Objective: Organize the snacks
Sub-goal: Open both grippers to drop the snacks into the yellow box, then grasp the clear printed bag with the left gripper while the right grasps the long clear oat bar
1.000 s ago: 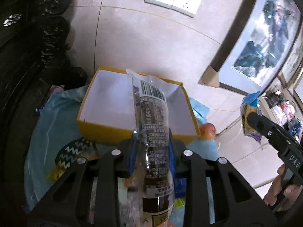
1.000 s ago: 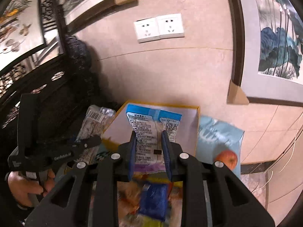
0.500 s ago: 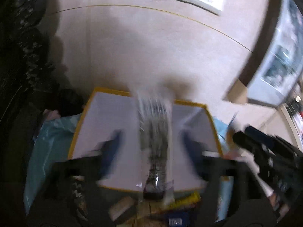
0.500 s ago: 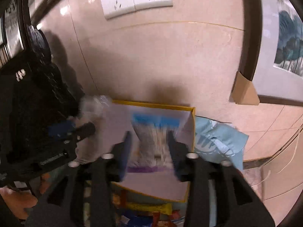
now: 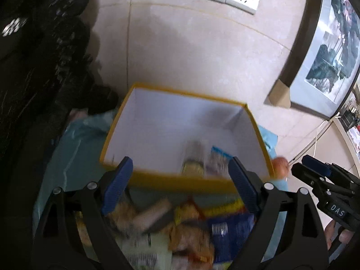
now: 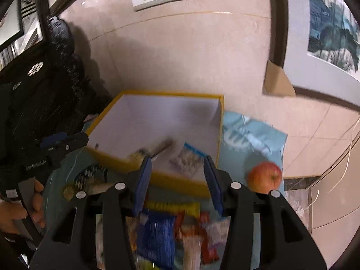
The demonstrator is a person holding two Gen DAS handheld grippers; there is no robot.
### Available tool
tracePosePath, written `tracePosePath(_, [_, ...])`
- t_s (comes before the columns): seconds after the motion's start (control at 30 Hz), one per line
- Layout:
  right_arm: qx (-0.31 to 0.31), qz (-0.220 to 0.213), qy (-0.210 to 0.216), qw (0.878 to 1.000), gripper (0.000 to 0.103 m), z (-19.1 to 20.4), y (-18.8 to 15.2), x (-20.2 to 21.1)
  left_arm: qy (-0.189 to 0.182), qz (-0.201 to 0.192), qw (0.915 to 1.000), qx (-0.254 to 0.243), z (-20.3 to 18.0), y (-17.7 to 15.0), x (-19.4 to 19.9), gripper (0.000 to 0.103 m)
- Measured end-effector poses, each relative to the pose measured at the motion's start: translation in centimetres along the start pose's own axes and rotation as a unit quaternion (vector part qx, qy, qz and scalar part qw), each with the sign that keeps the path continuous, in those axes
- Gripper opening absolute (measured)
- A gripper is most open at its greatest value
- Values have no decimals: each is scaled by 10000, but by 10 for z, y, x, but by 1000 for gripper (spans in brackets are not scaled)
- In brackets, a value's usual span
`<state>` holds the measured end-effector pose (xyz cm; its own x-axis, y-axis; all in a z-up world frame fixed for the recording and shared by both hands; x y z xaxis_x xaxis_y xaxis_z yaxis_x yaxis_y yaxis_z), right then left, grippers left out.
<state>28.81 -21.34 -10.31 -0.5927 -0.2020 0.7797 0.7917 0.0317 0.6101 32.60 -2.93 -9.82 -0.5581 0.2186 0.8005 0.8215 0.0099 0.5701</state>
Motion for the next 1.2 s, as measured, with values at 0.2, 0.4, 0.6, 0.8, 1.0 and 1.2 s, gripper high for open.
tracePosePath(0.2, [-86, 216, 39, 9997, 49, 2, -69, 14, -74, 183, 9997, 111, 14, -76, 15, 89])
tracePosePath(0.4, [-424, 525, -8, 9977, 49, 0, -137, 12, 178, 463, 9980, -391, 17, -160, 13, 89])
tracePosePath(0.6, [-522, 898, -44, 9946, 49, 2, -181, -4, 211, 819, 9963, -168, 32, -208, -2, 89])
tracePosePath(0.8, [-508, 1026, -123, 9934, 50, 4, -195, -14, 185, 786, 9967, -113, 37, -211, -4, 89])
tracePosePath(1.0, [-605, 1108, -203, 9918, 50, -3, -196, -27, 254, 904, 9956, -43, 41, -211, -20, 89])
tracePosePath(1.2, [-599, 1161, -240, 9911, 50, -2, -197, -37, 234, 914, 9955, -106, 39, -212, -30, 89])
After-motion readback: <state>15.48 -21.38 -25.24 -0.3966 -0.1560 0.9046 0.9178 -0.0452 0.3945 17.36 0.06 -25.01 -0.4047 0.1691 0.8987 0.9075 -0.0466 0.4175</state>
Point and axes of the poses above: each gripper's, at about its wrist camera, not at the fingertips, and x roughly against the way its jaws point, z to its left, y to its top, the point moved 9 cm from there along -x, roughly the way its jaws point, and after that the axes turned 9 degrees about z, right-handed, at the moved point
